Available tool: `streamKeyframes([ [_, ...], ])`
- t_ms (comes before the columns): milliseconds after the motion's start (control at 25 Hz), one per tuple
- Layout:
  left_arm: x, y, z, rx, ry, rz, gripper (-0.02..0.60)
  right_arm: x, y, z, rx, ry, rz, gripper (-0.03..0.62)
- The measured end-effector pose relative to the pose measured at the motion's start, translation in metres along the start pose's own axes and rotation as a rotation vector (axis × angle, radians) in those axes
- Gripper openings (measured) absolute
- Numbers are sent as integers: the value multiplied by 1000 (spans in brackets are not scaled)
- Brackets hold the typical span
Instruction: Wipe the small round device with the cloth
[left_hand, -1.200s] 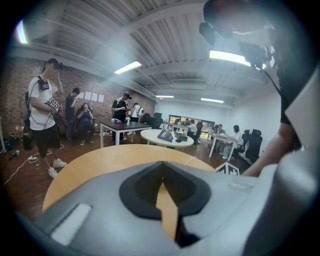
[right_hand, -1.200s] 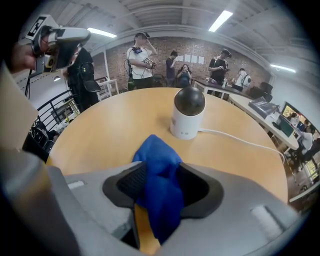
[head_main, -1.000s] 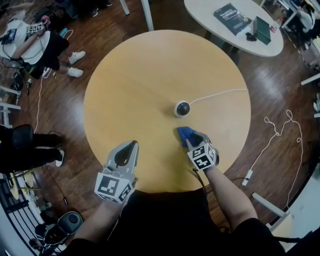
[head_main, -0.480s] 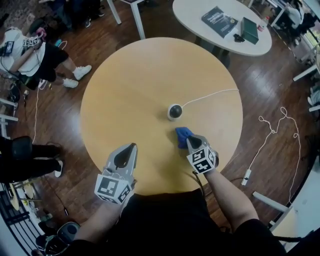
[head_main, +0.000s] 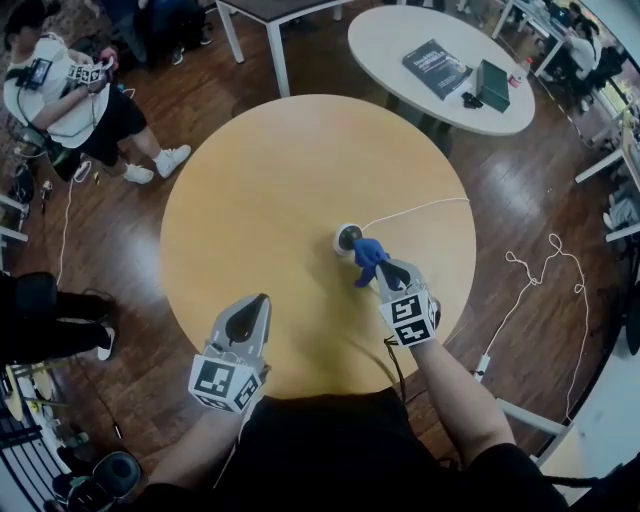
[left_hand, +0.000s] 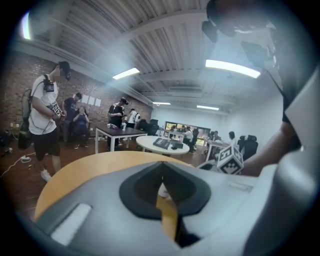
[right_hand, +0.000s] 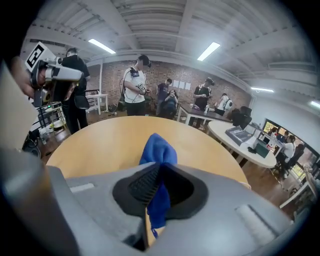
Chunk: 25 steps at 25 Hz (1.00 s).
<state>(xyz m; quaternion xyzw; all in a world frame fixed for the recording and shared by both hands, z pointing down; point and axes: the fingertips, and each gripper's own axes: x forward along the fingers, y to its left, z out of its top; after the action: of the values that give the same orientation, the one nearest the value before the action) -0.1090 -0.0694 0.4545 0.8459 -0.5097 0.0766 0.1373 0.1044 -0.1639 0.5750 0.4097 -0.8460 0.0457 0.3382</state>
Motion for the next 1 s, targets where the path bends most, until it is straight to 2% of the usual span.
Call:
streamKeyframes([
  [200, -4, 5, -5, -23, 7, 26, 3, 10, -21, 28, 13, -43, -14, 23],
  [520, -18, 22, -10, -43, 19, 75, 3, 35, -24, 63, -8, -85, -9, 23],
  [840, -24, 29, -17, -63, 41, 89, 3, 61, -16, 55, -6, -25, 18, 23],
  [1000, -23, 31, -20, -66, 52, 88, 3, 68, -10, 50, -40, 2, 30, 23],
])
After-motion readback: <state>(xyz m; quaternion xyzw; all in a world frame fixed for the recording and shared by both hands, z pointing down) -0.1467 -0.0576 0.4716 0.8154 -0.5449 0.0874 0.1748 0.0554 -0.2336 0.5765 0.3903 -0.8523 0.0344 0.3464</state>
